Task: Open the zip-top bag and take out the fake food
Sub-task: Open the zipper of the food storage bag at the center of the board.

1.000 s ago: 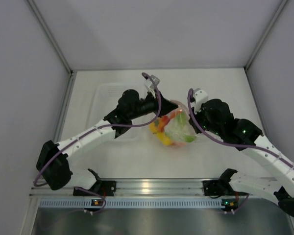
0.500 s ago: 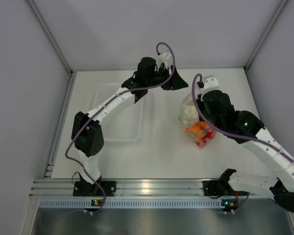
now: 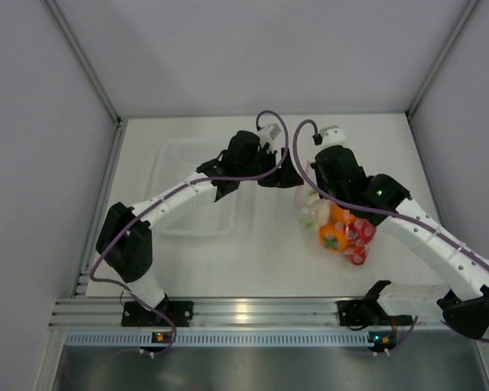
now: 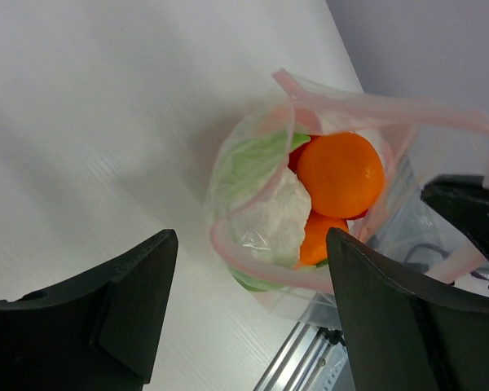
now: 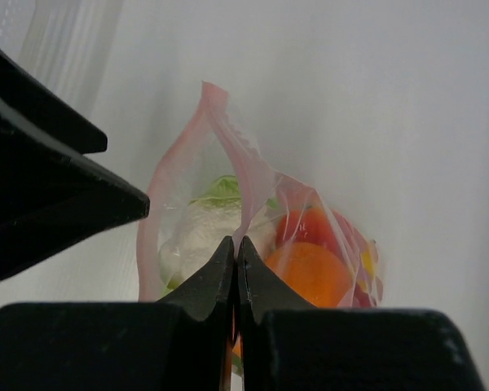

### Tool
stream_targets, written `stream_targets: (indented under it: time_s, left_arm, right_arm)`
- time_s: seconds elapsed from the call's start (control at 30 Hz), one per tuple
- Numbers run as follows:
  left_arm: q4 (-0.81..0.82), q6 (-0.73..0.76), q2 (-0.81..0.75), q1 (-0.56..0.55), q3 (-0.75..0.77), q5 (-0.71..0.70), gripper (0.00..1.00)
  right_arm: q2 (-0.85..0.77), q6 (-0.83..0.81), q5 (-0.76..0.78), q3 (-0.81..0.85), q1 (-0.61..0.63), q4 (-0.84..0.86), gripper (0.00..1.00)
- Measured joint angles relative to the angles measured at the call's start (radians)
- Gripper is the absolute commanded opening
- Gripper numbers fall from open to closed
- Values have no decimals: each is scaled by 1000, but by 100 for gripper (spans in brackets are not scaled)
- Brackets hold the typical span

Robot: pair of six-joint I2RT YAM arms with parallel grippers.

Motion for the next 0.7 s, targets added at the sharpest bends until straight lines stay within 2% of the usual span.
stream_targets:
  time_s: [0.17,0.27,0.4,0.47,0.63,0.7]
  left_arm:
    - [49,7,-63,-24,-92,2,80]
    - [100,-14,-56,-23,-156,21,80]
    - [123,-36,-18,-23,-168,10,78]
    - [137,-48,-1,-23,-168,2,71]
    - [196,-100,45,-23,-167,17,61]
    - [209,-119,68,-25,-167,26,46]
  right_arm:
    - [-7,1,-35,-32,-23,46,0]
    - [-12,2,-68,-56,-44,70,0]
    - [-31,1,-116,-81,-51,98,0]
    - [-45,1,-137,-88,-51,108,0]
    - [-74,0,-166,-97,-53,116,0]
    - [-78,-1,-174,-102,-53,119,0]
